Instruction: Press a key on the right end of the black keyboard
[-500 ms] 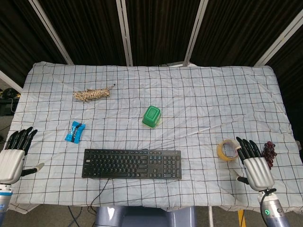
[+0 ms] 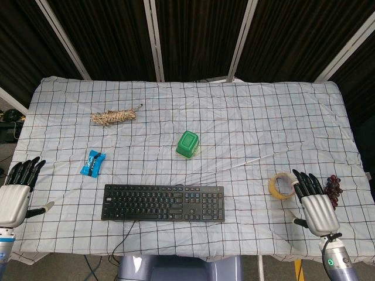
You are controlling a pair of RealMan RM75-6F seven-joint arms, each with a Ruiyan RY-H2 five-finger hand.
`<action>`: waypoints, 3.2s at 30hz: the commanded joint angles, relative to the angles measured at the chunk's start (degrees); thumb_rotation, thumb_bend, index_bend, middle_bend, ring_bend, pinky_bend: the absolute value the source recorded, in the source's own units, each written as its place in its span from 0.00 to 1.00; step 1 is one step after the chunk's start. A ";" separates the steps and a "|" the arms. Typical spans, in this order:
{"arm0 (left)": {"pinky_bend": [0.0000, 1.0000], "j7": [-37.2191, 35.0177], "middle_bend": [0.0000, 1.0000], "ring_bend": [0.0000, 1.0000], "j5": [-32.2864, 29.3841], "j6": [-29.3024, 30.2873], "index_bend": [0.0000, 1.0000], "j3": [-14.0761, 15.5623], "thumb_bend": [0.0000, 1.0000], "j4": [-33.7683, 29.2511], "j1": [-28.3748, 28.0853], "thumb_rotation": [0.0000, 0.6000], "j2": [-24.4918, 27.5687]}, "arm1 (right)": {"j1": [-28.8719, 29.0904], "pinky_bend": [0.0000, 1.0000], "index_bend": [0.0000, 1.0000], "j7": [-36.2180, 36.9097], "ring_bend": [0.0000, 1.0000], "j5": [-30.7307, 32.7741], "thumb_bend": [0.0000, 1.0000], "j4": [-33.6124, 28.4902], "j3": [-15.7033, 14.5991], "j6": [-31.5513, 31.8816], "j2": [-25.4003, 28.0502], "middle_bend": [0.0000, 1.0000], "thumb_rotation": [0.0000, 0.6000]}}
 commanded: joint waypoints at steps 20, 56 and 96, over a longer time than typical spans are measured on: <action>0.00 -0.45 0.00 0.00 -0.13 0.36 0.00 -0.05 0.00 -0.17 0.23 1.00 0.17 | 6.51 0.54 0.00 9.13 0.59 -17.36 0.19 4.60 -6.81 -3.91 2.70 0.62 1.00; 0.00 -0.78 0.00 0.00 -0.43 0.32 0.00 -0.39 0.00 -0.05 0.08 1.00 0.26 | 14.59 0.66 0.01 0.54 0.80 -8.48 0.42 2.08 -6.75 -23.42 -5.88 0.82 1.00; 0.00 -1.08 0.00 0.00 -1.21 0.14 0.00 -0.71 0.00 -0.18 0.07 1.00 0.29 | 17.27 0.66 0.10 -10.20 0.80 2.63 0.42 -0.21 -5.01 -28.61 -13.62 0.82 1.00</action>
